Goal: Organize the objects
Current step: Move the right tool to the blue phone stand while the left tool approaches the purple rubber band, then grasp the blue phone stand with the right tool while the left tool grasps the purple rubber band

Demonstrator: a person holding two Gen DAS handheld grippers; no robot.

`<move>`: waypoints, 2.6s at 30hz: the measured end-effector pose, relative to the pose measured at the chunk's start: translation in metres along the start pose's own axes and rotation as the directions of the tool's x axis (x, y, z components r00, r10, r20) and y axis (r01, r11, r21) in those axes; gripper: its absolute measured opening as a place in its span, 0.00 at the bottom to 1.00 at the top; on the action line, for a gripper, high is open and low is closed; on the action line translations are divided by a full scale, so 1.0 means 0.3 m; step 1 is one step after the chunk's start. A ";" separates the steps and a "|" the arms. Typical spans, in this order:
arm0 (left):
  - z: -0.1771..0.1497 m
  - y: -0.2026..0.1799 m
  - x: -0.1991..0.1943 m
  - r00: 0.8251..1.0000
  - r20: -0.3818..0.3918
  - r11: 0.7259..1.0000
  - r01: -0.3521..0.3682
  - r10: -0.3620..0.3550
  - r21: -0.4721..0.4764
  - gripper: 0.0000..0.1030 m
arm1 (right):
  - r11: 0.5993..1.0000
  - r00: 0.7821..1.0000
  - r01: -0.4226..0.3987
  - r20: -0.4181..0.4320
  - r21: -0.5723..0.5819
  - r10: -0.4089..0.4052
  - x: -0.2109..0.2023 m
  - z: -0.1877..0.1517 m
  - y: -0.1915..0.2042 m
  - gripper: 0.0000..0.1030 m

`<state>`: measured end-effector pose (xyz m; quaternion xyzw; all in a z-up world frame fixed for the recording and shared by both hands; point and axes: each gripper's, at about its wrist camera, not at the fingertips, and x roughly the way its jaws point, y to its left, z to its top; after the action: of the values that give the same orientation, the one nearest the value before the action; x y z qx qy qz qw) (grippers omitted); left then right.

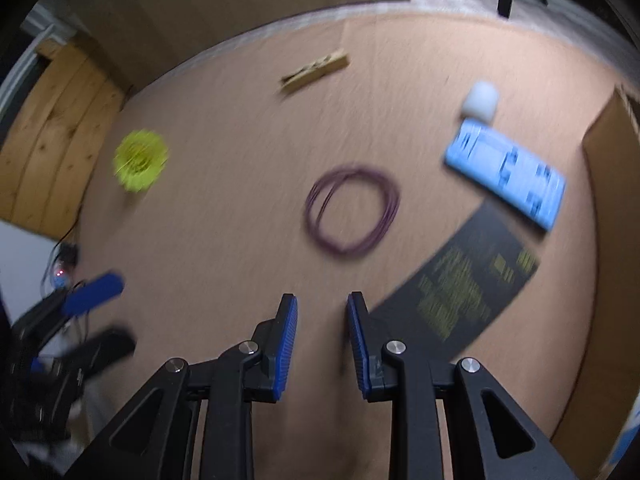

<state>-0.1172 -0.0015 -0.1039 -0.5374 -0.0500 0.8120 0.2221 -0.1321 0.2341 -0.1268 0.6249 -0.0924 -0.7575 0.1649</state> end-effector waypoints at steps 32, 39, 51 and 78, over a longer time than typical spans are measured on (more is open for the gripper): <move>0.260 -0.247 0.330 0.997 -0.072 0.988 -0.022 0.033 0.153 0.58 | 0.976 0.975 0.161 0.133 0.144 -0.180 -0.057 0.300 -0.247 0.30; 0.288 -0.266 0.387 0.994 -0.087 0.985 -0.044 0.059 0.168 0.55 | 0.974 0.975 0.189 0.091 0.129 -0.201 0.000 0.360 -0.254 0.33; 0.283 -0.269 0.425 0.978 -0.081 0.952 -0.164 0.190 0.257 0.28 | 0.962 0.977 0.201 0.030 0.186 -0.210 0.035 0.372 -0.284 0.40; 0.136 0.017 0.241 0.956 -0.049 0.946 -0.279 0.290 0.162 0.26 | 0.980 0.981 0.183 0.043 0.078 -0.187 0.072 0.178 -0.058 0.47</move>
<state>-0.1789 0.0302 -0.1500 -0.5493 0.0989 0.8170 0.1448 -0.1901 0.2389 -0.1417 0.6174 -0.0659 -0.7809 0.0681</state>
